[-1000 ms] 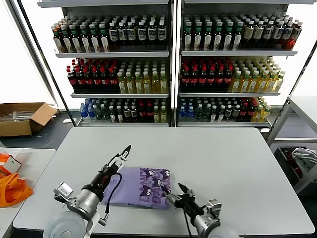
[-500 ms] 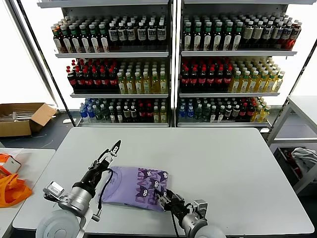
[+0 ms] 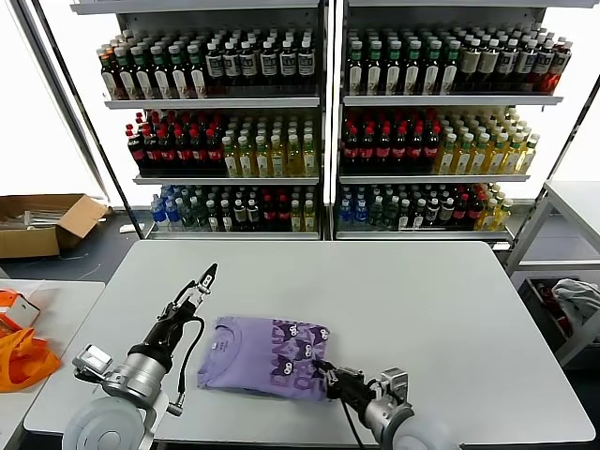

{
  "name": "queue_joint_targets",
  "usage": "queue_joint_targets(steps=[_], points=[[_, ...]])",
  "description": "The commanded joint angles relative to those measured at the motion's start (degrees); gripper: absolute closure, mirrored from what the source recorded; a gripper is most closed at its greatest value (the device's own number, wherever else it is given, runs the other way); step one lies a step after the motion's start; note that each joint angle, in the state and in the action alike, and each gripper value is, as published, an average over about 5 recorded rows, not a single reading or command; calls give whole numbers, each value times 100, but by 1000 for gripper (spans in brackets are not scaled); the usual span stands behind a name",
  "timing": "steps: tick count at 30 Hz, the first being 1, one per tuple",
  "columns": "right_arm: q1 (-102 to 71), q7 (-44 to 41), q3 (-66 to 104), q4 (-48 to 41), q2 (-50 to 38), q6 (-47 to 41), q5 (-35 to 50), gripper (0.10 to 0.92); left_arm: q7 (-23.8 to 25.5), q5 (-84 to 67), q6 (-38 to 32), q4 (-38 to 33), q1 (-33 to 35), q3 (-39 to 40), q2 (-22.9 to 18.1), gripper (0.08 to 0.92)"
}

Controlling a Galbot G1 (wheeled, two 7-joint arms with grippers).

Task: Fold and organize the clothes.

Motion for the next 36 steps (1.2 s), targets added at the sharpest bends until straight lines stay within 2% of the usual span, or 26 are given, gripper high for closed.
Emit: queue_joint_targets(steps=[1, 6, 11, 14, 20, 26, 36], points=[[-565, -899, 1651, 225, -1133, -364, -484, 900, 76, 28, -20, 21, 40, -79, -78, 177], [-860, -994, 2364, -53, -1353, -315, -800, 900, 81, 50, -30, 71, 52, -54, -141, 177], [-891, -871, 2493, -50, -1173, -72, -1127, 900, 71, 114, -26, 116, 18, 4, -238, 177], [-955, -866, 2613, 5, -1109, 148, -1177, 859, 73, 120, -23, 112, 42, -2, -238, 177], [-825, -410, 2679, 241, -841, 396, -1204, 688, 44, 174, -15, 90, 90, 5, -260, 177], [-401, -224, 1995, 404, -500, 552, -1260, 515, 87, 395, 9, -44, 217, -20, -213, 177], [451, 110, 401, -302, 620, 349, -2011, 241, 214, 615, 15, -145, 457, -51, -221, 177]])
